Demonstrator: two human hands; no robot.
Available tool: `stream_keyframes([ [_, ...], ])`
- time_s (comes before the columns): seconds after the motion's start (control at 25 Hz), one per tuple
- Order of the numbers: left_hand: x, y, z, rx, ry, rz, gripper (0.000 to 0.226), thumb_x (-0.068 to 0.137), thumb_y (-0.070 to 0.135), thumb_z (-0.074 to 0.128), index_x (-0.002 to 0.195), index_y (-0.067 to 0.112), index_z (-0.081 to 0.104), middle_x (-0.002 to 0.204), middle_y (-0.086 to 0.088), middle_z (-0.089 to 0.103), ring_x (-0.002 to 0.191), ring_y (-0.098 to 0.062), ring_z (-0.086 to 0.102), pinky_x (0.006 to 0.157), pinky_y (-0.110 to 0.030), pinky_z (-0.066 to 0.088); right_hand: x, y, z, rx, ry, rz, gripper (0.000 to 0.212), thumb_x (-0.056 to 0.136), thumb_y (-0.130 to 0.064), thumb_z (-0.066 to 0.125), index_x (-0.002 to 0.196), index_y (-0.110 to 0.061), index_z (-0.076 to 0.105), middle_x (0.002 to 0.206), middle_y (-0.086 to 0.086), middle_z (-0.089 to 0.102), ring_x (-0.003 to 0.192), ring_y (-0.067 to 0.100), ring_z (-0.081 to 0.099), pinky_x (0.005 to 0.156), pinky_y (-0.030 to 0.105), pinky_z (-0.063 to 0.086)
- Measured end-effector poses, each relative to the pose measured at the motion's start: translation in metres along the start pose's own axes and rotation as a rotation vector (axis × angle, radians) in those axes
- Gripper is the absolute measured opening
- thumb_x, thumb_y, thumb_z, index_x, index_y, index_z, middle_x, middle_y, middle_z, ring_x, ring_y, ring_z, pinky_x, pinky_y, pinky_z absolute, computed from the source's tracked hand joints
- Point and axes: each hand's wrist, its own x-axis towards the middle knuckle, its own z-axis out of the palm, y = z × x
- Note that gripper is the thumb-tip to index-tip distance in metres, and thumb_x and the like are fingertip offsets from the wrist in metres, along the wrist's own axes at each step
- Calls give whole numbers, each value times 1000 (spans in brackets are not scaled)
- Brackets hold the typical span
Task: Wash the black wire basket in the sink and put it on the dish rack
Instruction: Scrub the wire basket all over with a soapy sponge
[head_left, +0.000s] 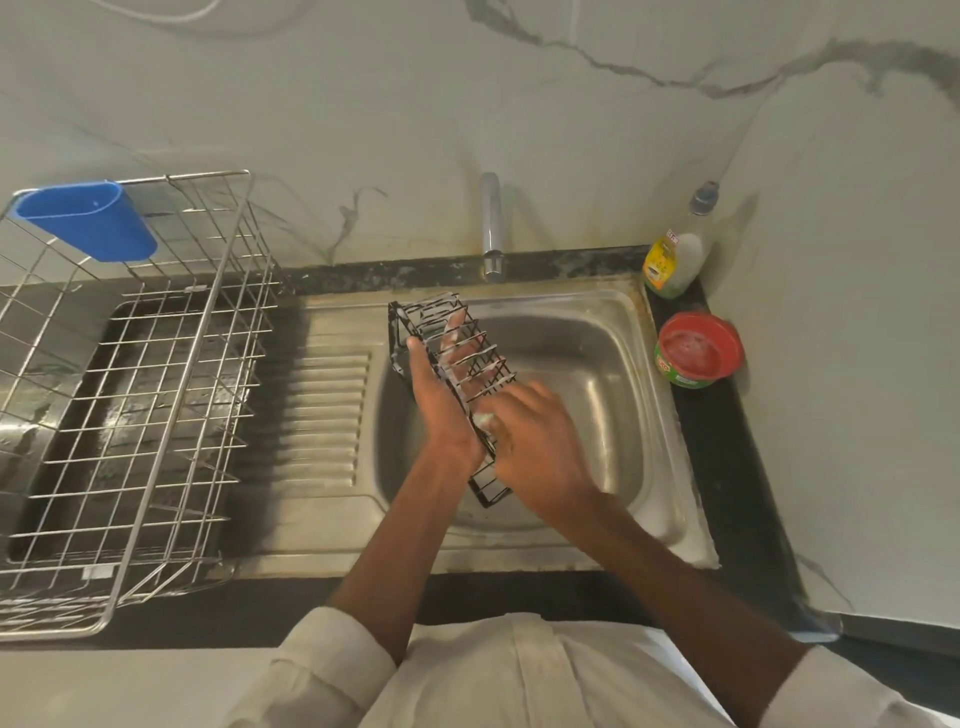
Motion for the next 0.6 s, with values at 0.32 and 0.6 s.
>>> stream_keyframes([
  [0.32, -3, 8, 9, -2, 0, -2, 70, 106, 74, 29, 135, 30, 75, 128, -9, 70, 118, -35, 61, 93, -44, 55, 4, 10, -8, -3, 46, -56, 32, 76, 8, 75, 94, -19, 77, 96, -3, 74, 90, 22, 65, 80, 42, 54],
  [0.6, -1, 6, 17, 72, 50, 28, 73, 103, 77, 26, 134, 33, 75, 129, -6, 76, 123, -35, 67, 103, -52, 54, -14, 22, -15, -49, 95, 30, 26, 78, 3, 76, 93, -19, 77, 97, -3, 75, 87, 20, 67, 81, 39, 54],
])
